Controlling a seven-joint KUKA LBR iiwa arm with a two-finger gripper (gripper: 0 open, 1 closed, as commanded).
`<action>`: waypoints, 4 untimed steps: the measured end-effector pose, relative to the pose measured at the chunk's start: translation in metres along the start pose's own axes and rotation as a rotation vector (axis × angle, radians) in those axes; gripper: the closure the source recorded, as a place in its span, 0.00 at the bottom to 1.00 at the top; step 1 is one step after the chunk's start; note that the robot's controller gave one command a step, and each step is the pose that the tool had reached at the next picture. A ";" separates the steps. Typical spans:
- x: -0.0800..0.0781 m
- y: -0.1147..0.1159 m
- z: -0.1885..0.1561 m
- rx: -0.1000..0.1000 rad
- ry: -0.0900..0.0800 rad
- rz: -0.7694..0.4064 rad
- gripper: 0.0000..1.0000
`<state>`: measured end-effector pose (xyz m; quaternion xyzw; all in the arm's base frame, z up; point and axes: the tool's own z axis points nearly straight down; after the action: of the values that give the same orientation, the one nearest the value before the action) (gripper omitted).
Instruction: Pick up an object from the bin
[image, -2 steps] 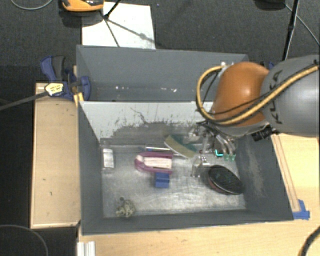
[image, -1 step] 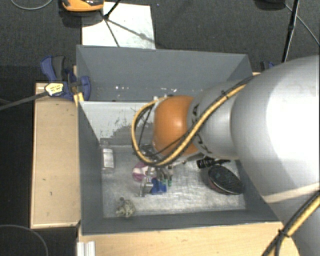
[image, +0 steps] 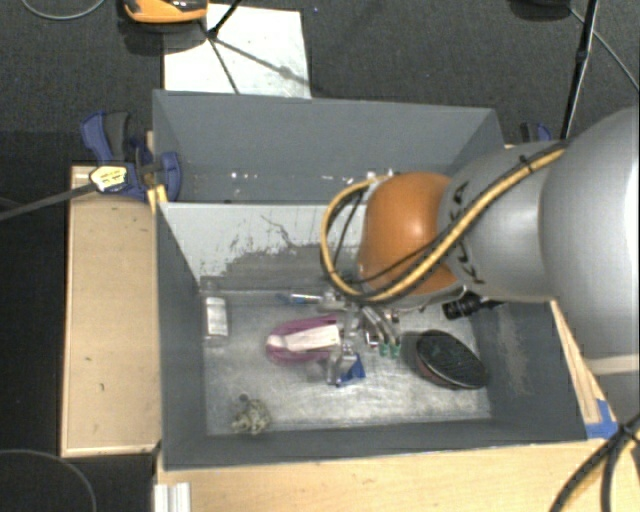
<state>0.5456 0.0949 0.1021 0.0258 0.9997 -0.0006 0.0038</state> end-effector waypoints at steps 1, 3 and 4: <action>-0.004 0.020 0.002 -0.003 0.000 -0.041 0.00; -0.016 0.004 0.028 -0.004 0.003 0.012 0.00; -0.019 0.004 0.026 -0.006 -0.007 0.013 1.00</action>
Offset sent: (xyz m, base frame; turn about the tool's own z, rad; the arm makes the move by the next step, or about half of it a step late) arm 0.0039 0.0191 -0.0021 -0.0430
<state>0.5654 0.0977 0.0766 0.0322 0.9995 0.0022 0.0073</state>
